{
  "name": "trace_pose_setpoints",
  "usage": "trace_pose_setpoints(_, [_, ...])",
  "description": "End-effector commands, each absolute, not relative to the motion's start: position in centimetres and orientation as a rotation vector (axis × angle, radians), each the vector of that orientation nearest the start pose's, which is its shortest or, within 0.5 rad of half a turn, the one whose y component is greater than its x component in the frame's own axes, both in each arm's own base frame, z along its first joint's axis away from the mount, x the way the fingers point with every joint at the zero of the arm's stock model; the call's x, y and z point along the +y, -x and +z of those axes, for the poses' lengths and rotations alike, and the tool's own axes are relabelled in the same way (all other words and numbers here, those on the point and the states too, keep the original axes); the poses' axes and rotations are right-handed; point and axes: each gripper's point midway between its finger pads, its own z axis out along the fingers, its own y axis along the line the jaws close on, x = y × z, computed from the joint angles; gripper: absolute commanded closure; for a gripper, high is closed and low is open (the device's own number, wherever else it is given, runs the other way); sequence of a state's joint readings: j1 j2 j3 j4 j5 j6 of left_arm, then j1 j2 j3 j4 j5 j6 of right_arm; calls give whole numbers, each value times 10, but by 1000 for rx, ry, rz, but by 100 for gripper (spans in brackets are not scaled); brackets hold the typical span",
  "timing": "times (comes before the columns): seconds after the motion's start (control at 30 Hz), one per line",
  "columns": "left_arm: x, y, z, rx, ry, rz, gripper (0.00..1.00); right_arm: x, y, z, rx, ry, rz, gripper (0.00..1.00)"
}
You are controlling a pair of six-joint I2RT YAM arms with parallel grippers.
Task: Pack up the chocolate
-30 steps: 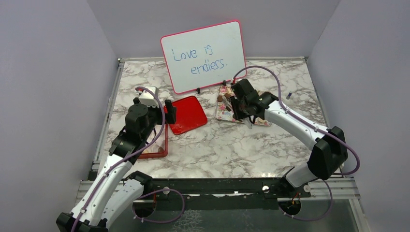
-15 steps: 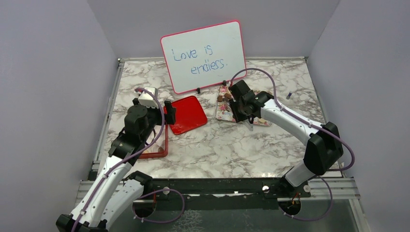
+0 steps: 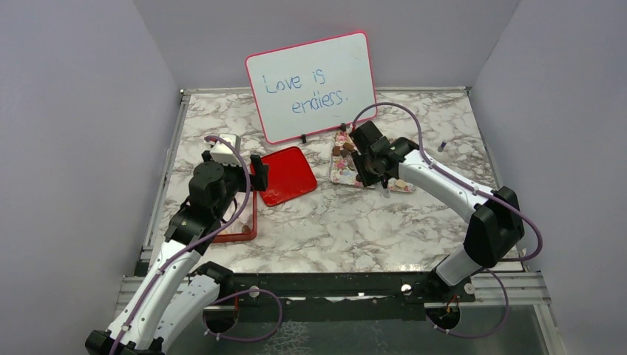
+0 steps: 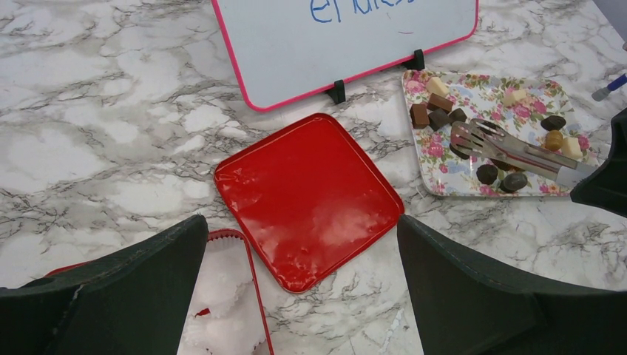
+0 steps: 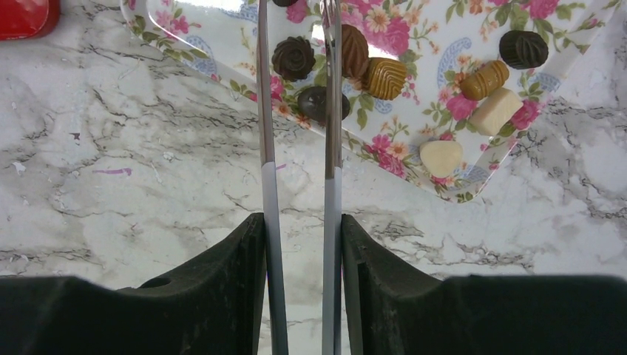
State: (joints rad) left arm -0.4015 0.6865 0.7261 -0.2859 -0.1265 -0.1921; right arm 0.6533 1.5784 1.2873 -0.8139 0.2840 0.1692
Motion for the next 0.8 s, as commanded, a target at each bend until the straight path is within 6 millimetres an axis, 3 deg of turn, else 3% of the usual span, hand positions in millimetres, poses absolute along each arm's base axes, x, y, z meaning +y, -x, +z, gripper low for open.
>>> trace_pose_setpoints(0.0, [-101, -272, 253, 1805, -112, -310, 1, 174, -310, 144, 2503, 538, -148, 58])
trace_pose_setpoints(0.53, [-100, -272, 255, 1800, -109, -307, 1, 181, -304, 133, 2524, 575, -218, 62])
trace_pose_setpoints(0.77, [-100, -271, 256, 1796, -106, -305, 1, 177, -302, 141, 2510, 557, -229, 64])
